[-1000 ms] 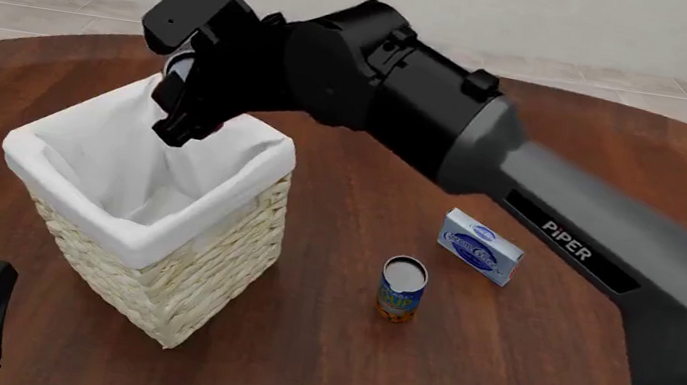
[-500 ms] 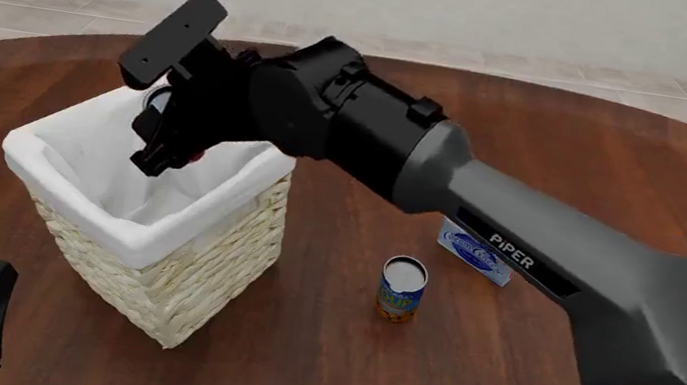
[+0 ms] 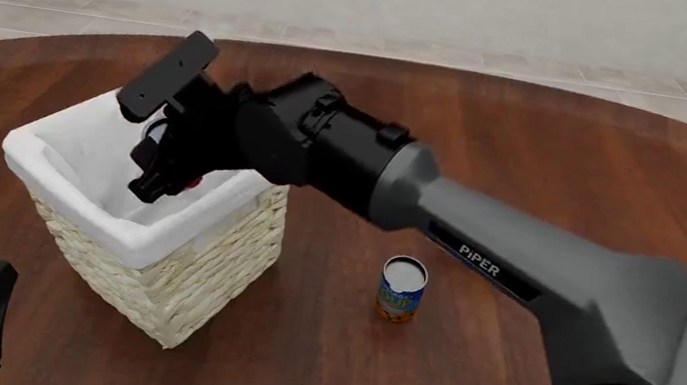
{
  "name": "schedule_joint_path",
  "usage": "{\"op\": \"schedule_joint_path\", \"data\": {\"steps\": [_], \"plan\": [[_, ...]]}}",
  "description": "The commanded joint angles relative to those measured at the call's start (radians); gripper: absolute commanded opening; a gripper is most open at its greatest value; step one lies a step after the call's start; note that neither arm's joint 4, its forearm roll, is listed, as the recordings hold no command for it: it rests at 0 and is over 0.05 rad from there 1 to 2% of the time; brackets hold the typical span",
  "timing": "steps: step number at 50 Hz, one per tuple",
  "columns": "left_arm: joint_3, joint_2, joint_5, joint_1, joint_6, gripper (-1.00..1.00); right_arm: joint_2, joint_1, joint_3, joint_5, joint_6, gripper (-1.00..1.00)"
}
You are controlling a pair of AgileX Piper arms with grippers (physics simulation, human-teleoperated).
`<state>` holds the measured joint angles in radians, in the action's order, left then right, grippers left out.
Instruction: Pick up the tomato sauce, and put it in the basket.
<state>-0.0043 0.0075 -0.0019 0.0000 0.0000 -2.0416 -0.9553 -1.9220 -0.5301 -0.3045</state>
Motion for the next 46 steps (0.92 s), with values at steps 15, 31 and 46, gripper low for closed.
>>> {"op": "schedule_joint_path", "data": {"steps": [15,31,46], "plan": [[0.0,0.0,0.0,0.0,0.0,1.0,0.006,-0.001,0.048,0.036,0.035,1.0],[0.0,0.0,0.0,0.0,0.0,1.0,-0.003,0.003,0.011,0.021,0.03,1.0],[0.0,0.0,0.0,0.0,0.0,1.0,0.0,0.0,-0.043,-0.012,0.012,1.0]]}}
